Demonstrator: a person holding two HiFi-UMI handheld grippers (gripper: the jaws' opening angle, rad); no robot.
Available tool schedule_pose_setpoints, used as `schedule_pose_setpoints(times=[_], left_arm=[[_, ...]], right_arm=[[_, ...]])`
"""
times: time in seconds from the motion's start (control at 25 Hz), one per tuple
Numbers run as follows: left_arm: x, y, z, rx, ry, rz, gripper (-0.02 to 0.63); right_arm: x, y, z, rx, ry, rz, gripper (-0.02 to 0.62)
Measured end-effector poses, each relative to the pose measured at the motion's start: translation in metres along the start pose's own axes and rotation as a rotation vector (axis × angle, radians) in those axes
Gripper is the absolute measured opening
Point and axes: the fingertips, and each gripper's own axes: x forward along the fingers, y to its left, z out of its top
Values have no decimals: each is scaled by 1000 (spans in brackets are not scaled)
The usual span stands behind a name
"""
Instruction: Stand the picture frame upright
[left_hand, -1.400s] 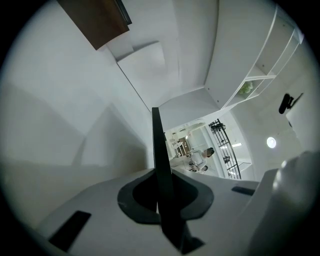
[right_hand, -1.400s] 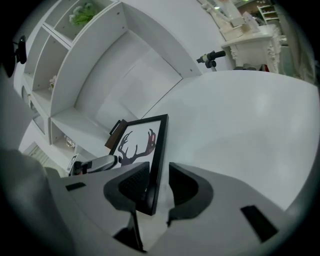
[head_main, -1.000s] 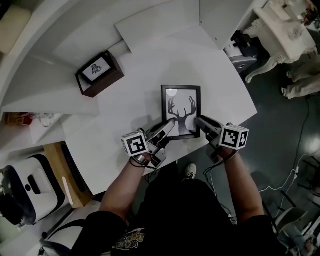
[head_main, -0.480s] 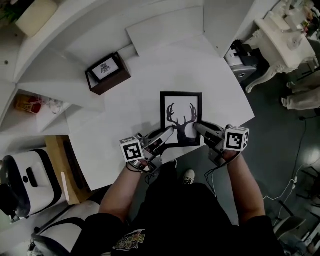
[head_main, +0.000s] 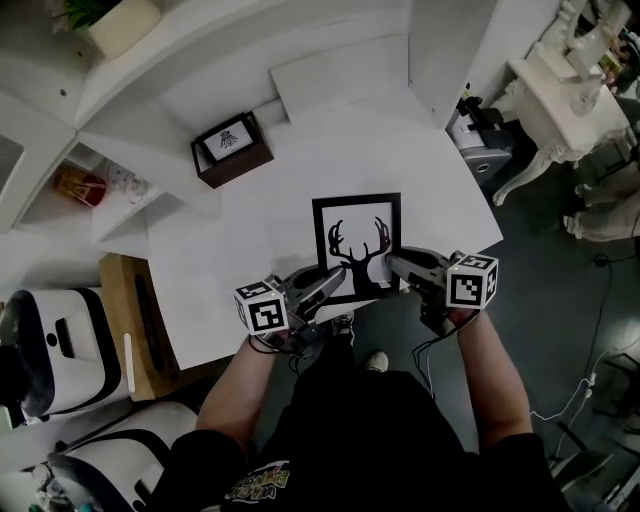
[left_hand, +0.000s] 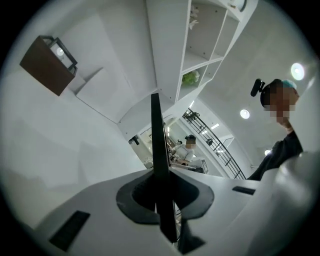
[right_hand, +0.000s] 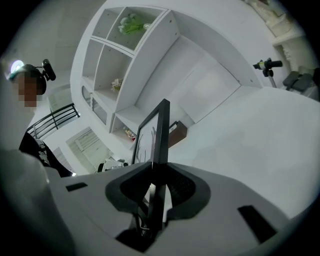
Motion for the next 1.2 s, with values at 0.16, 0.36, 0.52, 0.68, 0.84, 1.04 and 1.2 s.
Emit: schedule_pose_setpoints(times=[0.16,0.36,0.52,0.68,0.84,1.04,1.2], left_arm=[[-9,-18,-6,96,26,29,51],[-25,-37,-16,214,69,99,69],[-38,-51,-20,285,70,180,89],[-52,-65,-28,377,78,276,110],[-68,-78,-37,427,66,360,121],[-105,-92,-44,456,39,451,129],[-134,-93,-45,475,30,505,130]], right_arm=[[-6,19,-3,-79,23,35,83],[-12,48,-10,-196,63,65,78],[-15,69,-16,-265,89,99,75],[-18,86,-24,-317,115,140,75],[-18,105,-34,-364,138,176,75],[-5,138,-51,-434,189,219,73],[13,157,-64,-497,226,214,71]])
